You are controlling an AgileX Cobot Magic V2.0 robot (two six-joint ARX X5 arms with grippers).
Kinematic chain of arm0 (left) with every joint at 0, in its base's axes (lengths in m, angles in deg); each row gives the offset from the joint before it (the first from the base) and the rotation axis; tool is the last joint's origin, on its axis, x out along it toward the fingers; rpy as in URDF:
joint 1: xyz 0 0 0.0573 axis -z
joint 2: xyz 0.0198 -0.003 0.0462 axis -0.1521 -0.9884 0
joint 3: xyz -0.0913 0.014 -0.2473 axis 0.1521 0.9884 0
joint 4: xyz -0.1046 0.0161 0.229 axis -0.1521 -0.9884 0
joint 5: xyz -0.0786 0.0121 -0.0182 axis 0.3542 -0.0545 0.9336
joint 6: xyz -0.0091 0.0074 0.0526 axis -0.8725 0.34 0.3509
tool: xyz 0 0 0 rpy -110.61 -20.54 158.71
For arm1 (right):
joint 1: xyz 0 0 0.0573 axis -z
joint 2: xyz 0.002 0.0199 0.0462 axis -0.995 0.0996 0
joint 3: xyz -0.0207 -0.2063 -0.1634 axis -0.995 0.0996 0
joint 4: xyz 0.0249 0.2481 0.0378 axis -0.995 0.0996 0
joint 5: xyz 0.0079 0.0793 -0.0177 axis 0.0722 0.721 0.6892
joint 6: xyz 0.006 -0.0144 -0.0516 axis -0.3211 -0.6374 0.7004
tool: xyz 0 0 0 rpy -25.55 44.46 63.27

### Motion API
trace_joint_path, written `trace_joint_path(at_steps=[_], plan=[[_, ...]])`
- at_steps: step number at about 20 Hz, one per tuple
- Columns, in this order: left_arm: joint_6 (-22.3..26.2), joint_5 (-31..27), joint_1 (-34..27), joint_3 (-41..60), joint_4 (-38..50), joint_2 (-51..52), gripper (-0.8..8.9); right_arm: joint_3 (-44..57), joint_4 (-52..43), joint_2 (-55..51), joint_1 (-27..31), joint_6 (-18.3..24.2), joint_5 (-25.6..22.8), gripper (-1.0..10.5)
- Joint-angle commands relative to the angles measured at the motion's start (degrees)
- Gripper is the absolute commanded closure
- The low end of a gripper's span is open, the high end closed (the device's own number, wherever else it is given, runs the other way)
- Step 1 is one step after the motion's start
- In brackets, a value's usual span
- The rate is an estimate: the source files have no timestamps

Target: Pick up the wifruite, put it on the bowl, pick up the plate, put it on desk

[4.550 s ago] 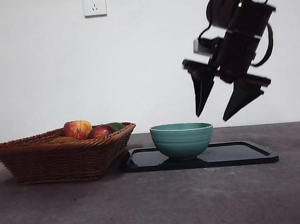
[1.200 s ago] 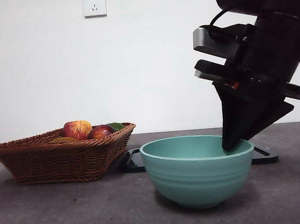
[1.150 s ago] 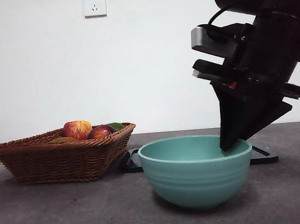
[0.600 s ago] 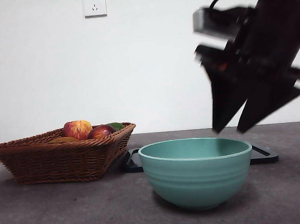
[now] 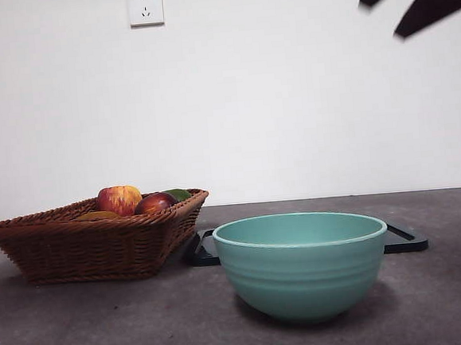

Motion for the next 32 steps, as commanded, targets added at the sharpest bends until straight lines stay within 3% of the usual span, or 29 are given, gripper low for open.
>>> trace_joint_path(at_steps=[1, 14, 15, 17, 18, 32], plan=[[0.3, 0.3, 0.3, -0.6, 0.1, -0.3, 4.7, -1.1, 2.7, -2.8, -0.5, 0.4, 3.1, 7.2], [0.3, 0.3, 0.3, -0.6, 0.1, -0.3, 4.76, -1.1, 6.7, -6.6, -0.5, 0.4, 3.2, 7.2], [0.3, 0.3, 0.3, -0.6, 0.1, -0.3, 5.07, -1.1, 6.7, -6.6, -0.5, 0.4, 3.2, 7.2], [0.3, 0.3, 0.3, -0.6, 0.1, -0.3, 6.93, -1.1, 6.8, -6.6, -0.5, 0.5, 3.2, 9.1], [0.3, 0.3, 0.3, -0.6, 0.1, -0.3, 8.02, -1.1, 6.8, -6.6, -0.5, 0.8, 3.2, 9.4], [0.3, 0.3, 0.3, -0.6, 0.2, -0.3, 8.04, -1.1, 5.4, -6.6, -0.5, 0.8, 2.8, 9.4]])
